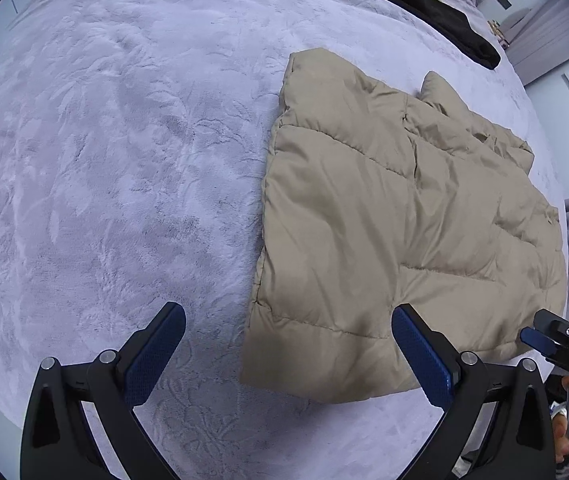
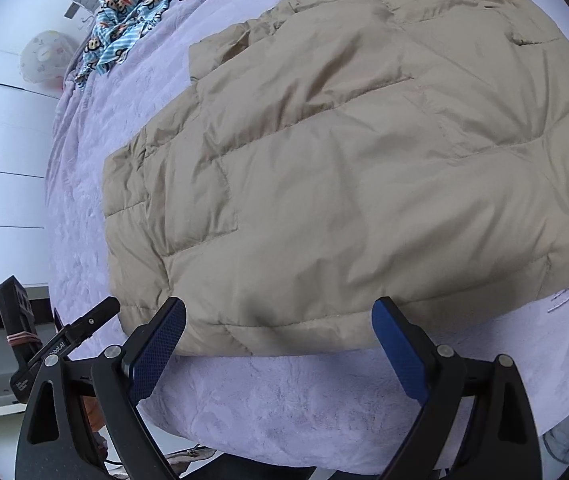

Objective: Fold large clothes

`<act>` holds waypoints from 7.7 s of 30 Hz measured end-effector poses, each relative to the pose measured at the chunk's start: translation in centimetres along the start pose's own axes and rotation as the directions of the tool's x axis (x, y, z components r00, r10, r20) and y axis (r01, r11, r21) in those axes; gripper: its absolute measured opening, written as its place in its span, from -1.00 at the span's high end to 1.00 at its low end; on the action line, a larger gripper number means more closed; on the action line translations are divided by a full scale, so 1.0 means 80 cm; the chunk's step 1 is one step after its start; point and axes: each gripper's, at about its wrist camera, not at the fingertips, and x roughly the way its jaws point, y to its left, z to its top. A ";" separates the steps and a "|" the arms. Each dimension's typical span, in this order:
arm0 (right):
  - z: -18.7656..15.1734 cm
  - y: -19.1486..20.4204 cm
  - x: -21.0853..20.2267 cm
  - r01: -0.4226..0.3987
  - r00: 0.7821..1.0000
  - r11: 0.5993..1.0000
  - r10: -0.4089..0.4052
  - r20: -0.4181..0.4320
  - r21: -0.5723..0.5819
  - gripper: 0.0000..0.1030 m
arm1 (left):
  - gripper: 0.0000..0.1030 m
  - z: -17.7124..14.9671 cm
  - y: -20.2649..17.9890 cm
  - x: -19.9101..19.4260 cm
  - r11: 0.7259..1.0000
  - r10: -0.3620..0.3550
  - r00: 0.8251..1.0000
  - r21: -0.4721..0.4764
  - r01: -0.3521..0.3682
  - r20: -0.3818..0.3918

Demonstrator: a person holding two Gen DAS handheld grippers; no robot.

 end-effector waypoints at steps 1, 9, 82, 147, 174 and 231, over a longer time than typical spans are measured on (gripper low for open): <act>0.006 -0.003 0.001 0.004 1.000 1.000 -0.004 -0.009 0.002 -0.85 | -1.00 0.004 0.001 0.000 1.000 -0.014 1.000 -0.005 0.014 0.006; 0.043 -0.012 0.008 0.029 0.999 0.999 -0.031 -0.034 -0.036 -0.85 | -1.00 0.034 0.018 0.035 0.998 -0.023 0.999 -0.066 0.021 -0.037; -0.019 -0.295 -0.120 -0.218 0.945 0.934 0.130 0.300 0.282 0.07 | -0.75 0.081 -0.553 0.113 0.724 -0.410 0.828 0.415 0.551 -0.382; 0.055 -0.368 -0.085 0.080 0.985 0.991 -0.095 0.143 0.103 -0.29 | -0.86 0.029 -0.499 0.078 0.906 0.023 0.990 0.416 -0.079 0.137; -0.031 -0.377 -0.136 0.083 0.971 0.988 -0.110 0.211 0.132 -0.33 | -0.97 -0.095 -0.432 0.059 0.916 0.032 0.997 0.396 -0.060 0.077; 0.167 -0.403 -0.108 -0.272 0.962 0.961 0.270 -0.050 -0.043 -1.00 | -0.97 0.046 -0.352 0.139 0.913 -0.404 0.905 0.010 0.409 -0.130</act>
